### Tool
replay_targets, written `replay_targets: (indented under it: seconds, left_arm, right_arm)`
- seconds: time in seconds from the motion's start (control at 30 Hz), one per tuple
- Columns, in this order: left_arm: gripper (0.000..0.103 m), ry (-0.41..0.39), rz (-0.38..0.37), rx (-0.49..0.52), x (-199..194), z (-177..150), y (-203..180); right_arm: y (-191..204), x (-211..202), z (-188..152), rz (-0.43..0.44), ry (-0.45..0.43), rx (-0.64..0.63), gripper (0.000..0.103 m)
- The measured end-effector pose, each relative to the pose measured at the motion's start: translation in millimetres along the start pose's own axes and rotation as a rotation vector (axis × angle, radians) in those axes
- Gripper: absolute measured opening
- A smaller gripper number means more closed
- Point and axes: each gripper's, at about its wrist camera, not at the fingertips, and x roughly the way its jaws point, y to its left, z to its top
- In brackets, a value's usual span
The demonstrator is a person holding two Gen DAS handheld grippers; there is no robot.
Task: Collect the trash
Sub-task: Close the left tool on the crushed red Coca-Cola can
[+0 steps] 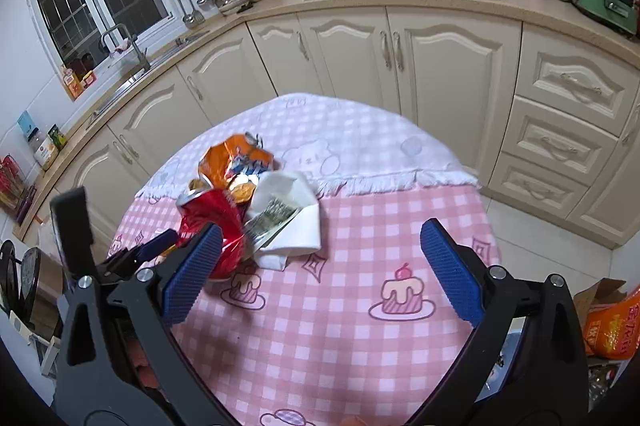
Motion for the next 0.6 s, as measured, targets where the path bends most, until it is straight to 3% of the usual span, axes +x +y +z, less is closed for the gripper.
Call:
replay_targets:
  seconds: [0.1,0.2,0.43,0.6]
  left_arm:
    - [0.049,0.019,-0.01,0.011,0,-1,5]
    - [0.085,0.022,0.025,0.01,1,-2,6]
    - [0.089,0.043,-0.019,0.017,2,-11,-1]
    - [0.094,0.01,-0.022,0.094,-4,-16,-30]
  right_arm:
    - [5,5,-3,0.001,0.014,-0.003,0.097]
    - [10,7,-7,0.001,0.022,-0.011,0.097]
    - [9,8,-11,-0.012,0.034,-0.008,0.097]
    - [3,9,-13,-0.024,0.037,0.009,0.097]
